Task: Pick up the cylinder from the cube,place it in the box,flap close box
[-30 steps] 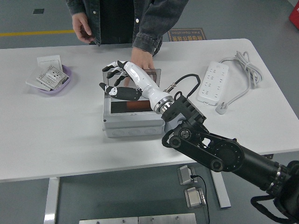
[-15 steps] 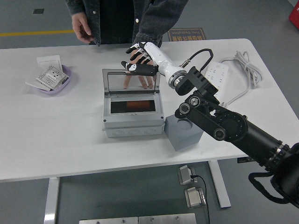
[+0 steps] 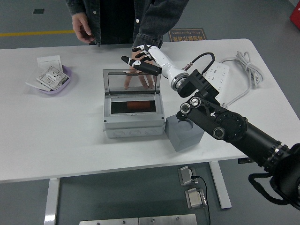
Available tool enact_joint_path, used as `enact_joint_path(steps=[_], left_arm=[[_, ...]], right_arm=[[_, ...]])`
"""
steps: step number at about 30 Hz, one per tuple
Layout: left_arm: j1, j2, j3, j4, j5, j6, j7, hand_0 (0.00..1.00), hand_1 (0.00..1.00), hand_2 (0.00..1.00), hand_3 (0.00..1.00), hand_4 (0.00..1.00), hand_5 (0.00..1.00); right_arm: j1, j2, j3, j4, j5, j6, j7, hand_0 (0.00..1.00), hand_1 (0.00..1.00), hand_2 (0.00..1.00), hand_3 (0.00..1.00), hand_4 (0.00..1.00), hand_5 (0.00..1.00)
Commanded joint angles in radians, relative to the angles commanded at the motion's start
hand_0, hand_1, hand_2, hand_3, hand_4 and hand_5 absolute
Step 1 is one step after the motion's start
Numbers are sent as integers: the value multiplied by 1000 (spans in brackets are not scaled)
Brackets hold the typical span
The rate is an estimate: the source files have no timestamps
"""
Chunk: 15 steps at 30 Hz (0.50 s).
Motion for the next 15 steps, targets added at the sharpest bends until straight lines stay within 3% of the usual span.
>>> enact_joint_path(steps=[8, 15], left_arm=[[-1, -4, 0, 0, 3, -1, -2, 941, 963, 946, 975, 985, 861], [1, -6, 4, 0, -1, 0, -7, 942, 963, 945, 975, 986, 860]], right_arm=[[-18, -10, -22, -3, 8, -2, 8, 811, 744, 748, 803, 974, 760], [-43, -41, -32, 45, -4, -4, 1, 811, 741, 747, 804, 975, 762]])
